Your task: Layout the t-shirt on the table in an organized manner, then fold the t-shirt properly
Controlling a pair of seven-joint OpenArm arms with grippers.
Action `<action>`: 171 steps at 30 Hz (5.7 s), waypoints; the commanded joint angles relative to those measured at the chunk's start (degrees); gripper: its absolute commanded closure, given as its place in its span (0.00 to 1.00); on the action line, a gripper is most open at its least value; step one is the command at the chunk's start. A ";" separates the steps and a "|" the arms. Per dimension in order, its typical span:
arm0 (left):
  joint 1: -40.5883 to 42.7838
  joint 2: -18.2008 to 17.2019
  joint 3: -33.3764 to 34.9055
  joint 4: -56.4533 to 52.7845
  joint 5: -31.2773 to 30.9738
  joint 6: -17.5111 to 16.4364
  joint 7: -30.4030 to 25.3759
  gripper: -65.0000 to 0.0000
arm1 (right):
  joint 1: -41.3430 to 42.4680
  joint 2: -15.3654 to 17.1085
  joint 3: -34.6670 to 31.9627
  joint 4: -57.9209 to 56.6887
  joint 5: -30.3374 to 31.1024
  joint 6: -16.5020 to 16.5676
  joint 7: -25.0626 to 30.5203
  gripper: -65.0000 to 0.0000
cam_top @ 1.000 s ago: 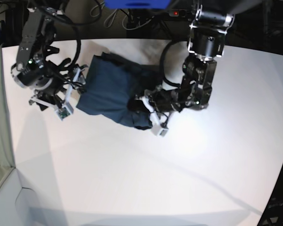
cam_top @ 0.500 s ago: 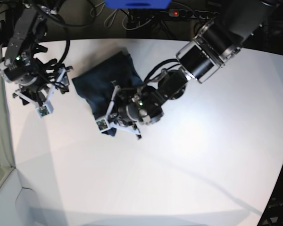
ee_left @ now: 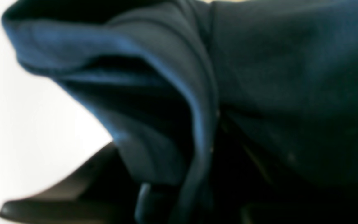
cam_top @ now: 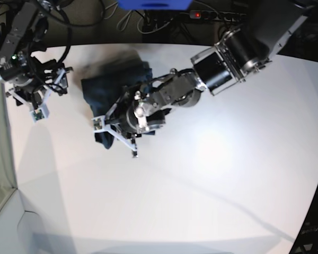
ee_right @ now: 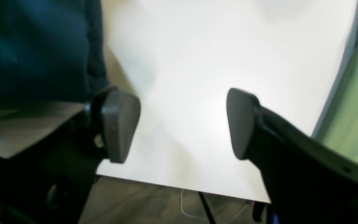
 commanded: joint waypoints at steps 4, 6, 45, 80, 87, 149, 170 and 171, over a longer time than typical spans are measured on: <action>-1.23 -0.03 4.72 -0.57 -0.73 -1.86 2.40 1.00 | -0.57 0.29 2.07 1.04 0.38 -0.23 0.84 0.28; -1.49 0.05 5.68 -0.57 -0.73 -1.86 2.22 1.00 | -0.66 0.29 3.04 1.04 0.38 -0.23 0.84 0.28; -2.37 1.46 -16.47 12.44 9.47 -1.77 4.42 0.52 | -3.12 -2.96 2.69 1.04 0.47 -0.23 0.84 0.27; -20.39 9.19 -21.48 -23.86 -0.20 -6.70 1.96 0.32 | -7.16 -3.05 1.19 1.48 0.38 -0.23 0.92 0.28; -20.13 9.19 -21.48 -23.42 -0.20 -5.99 1.60 0.23 | -7.16 -4.10 1.19 1.48 0.38 -0.23 0.92 0.28; 35.26 -13.31 -70.80 43.74 0.41 -6.61 22.35 1.00 | 33.72 9.52 -12.87 -53.91 0.29 -0.23 19.65 1.00; 40.88 -13.22 -91.99 44.18 0.50 -16.98 22.35 1.00 | 13.50 -0.59 -19.64 -25.51 0.20 -0.23 16.22 1.00; 40.88 -13.22 -91.99 44.18 0.50 -17.42 22.35 1.00 | 13.50 -0.32 -19.47 -25.51 0.11 -0.23 16.13 1.00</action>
